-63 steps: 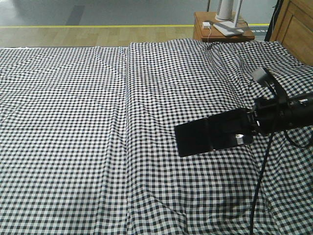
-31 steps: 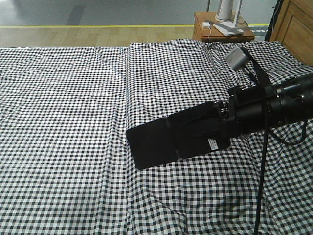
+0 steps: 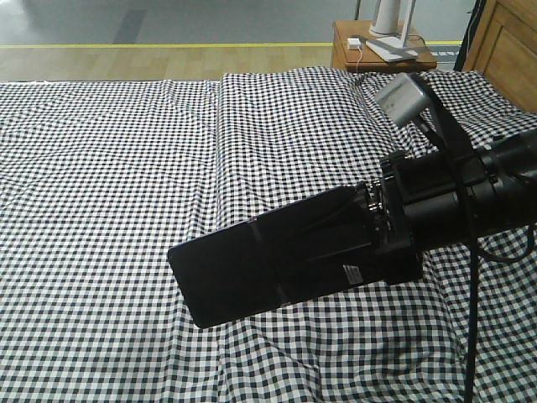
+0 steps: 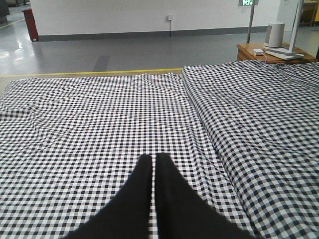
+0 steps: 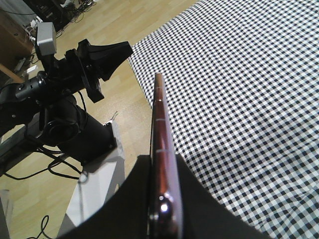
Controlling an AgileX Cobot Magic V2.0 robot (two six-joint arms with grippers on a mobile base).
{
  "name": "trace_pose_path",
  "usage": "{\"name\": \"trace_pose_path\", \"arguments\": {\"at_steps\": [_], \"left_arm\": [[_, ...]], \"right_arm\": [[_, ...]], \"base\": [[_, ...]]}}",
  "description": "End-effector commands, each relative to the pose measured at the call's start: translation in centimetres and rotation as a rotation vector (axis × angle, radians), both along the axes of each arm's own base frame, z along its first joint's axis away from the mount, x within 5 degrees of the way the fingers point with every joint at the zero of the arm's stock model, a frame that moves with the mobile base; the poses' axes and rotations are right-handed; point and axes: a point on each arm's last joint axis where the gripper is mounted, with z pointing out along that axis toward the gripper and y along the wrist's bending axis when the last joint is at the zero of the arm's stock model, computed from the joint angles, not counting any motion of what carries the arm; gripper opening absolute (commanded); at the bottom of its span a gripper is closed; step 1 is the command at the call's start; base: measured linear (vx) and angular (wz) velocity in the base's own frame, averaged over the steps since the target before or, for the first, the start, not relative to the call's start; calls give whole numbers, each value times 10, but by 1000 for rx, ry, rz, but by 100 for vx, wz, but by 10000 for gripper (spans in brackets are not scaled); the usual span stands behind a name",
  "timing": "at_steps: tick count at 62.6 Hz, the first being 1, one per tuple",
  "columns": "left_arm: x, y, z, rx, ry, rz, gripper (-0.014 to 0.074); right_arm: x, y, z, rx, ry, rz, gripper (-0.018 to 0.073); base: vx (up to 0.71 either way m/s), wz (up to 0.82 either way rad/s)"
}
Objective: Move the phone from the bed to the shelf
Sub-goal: 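Lift the held phone up off the bed with the right gripper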
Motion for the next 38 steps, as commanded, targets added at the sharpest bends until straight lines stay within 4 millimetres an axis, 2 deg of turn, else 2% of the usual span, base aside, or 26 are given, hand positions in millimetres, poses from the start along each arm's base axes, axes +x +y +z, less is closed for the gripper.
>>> {"name": "trace_pose_path", "arguments": {"at_steps": [1, 38], "left_arm": [[0, 0, 4, -5, -71, 3, 1], [0, 0, 4, -5, -71, 3, 1]], "right_arm": [[-12, 2, 20, 94, -1, 56, -2], [-12, 2, 20, 94, -1, 56, -2]], "base": [[0, 0], [0, 0]]}}
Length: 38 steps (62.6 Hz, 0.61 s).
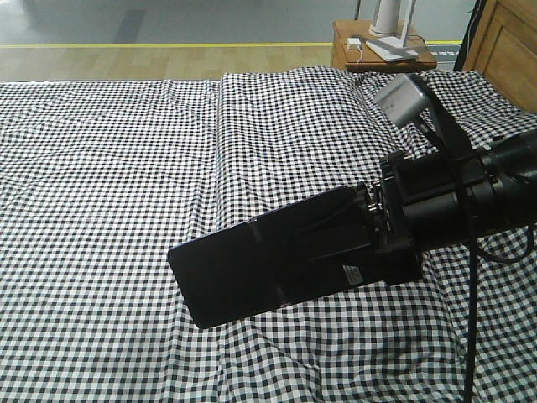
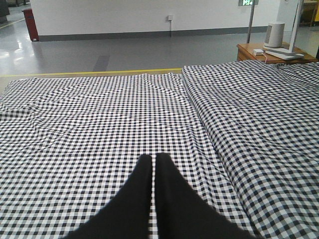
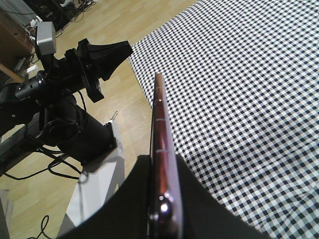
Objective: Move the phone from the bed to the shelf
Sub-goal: 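Lift the held phone up off the bed with the right gripper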
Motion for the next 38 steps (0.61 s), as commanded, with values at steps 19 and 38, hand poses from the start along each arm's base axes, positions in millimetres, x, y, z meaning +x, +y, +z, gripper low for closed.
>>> {"name": "trace_pose_path", "arguments": {"at_steps": [19, 38], "left_arm": [[0, 0, 4, -5, -71, 3, 1], [0, 0, 4, -5, -71, 3, 1]], "right_arm": [[-12, 2, 20, 94, 0, 56, -2], [-12, 2, 20, 94, 0, 56, -2]], "base": [[0, 0], [0, 0]]}}
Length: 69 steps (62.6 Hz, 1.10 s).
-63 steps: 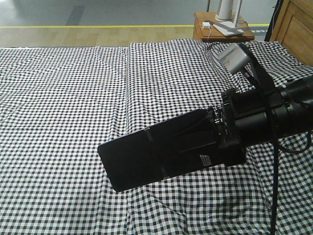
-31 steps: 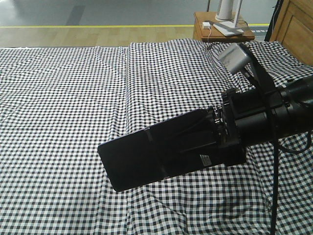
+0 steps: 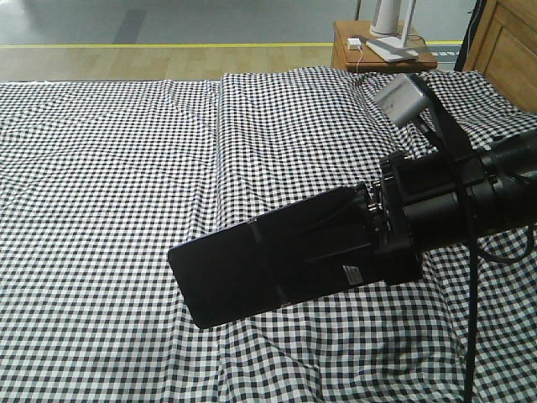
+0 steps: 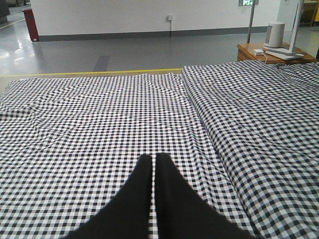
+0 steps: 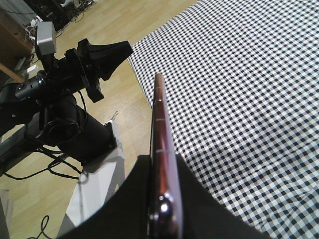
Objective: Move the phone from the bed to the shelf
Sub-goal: 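Lift the held phone up off the bed with the right gripper, then drive the base away from the bed toward the wooden shelf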
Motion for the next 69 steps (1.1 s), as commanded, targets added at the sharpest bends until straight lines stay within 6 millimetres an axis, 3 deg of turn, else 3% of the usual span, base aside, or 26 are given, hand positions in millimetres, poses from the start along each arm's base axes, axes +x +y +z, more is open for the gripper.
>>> {"name": "trace_pose_path", "arguments": {"at_steps": [1, 37, 69], "left_arm": [[0, 0, 4, -5, -71, 3, 1], [0, 0, 4, -5, -71, 3, 1], [0, 0, 4, -5, -71, 3, 1]], "right_arm": [[-12, 2, 20, 94, 0, 56, -2], [-12, 2, 20, 94, 0, 56, -2], [-12, 2, 20, 94, 0, 56, -2]], "base": [[0, 0], [-2, 9], [-10, 41]]}}
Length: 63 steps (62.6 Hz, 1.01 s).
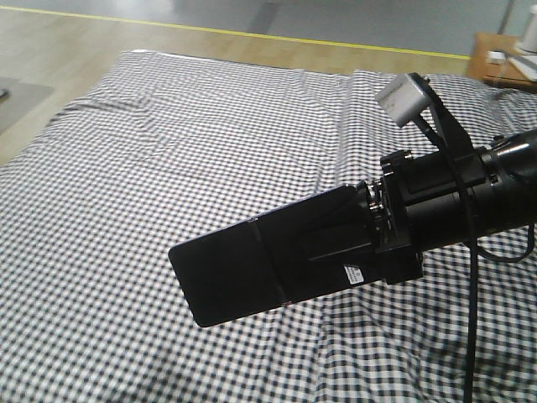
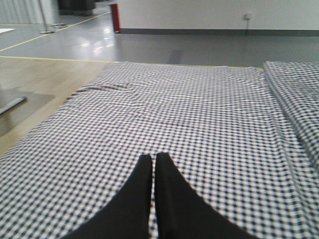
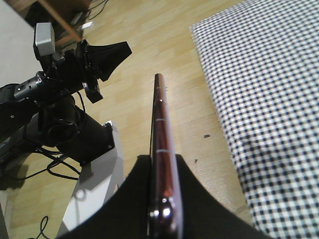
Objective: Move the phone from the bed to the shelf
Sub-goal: 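Drive the base away from the bed toward the wooden shelf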
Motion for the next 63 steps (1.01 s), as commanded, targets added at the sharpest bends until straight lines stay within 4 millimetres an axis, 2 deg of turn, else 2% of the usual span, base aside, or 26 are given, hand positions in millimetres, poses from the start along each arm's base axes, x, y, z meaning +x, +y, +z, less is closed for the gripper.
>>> {"name": "trace_pose_path", "arguments": {"at_steps": [1, 63], "left_arm": [[0, 0, 4, -5, -71, 3, 1], [0, 0, 4, -5, -71, 3, 1]], "right_arm": [[-12, 2, 20, 94, 0, 56, -2], [-12, 2, 20, 94, 0, 56, -2]], "base": [[-13, 50], [-13, 49]]}}
